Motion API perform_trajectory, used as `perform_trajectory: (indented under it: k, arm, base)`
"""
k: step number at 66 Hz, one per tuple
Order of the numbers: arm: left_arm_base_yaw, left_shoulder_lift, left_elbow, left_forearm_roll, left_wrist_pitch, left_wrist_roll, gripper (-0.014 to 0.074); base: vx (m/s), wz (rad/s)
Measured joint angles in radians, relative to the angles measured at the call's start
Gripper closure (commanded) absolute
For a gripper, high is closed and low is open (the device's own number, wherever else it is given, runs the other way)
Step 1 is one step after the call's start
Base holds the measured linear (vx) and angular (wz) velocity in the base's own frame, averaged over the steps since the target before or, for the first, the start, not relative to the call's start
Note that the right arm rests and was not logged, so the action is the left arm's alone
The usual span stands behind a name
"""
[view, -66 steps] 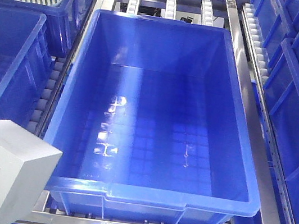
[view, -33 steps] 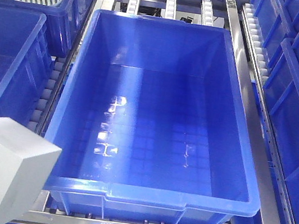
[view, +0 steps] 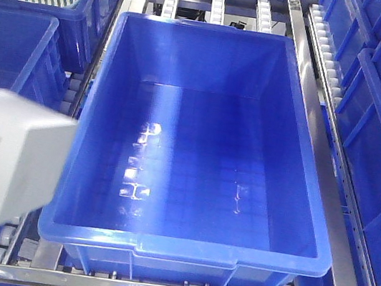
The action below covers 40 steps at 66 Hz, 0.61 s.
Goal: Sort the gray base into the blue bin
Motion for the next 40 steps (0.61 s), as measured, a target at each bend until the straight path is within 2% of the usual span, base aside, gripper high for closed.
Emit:
perform_trajectory:
  k: [14,26,40]
  arm:
    - [0.000,0.291,-0.201,-0.001,0.052,0.000,0.0585]
    - [-0.003,0.543,-0.349,-0.045,0.082,0.000,0.0581]
    - [-0.084,0.797,-0.518,-0.057,0.086,0.065,0.0573]
  base:
    - [0.00,0.00]
    - [0.00,0.00]
    - [0.00,0.00]
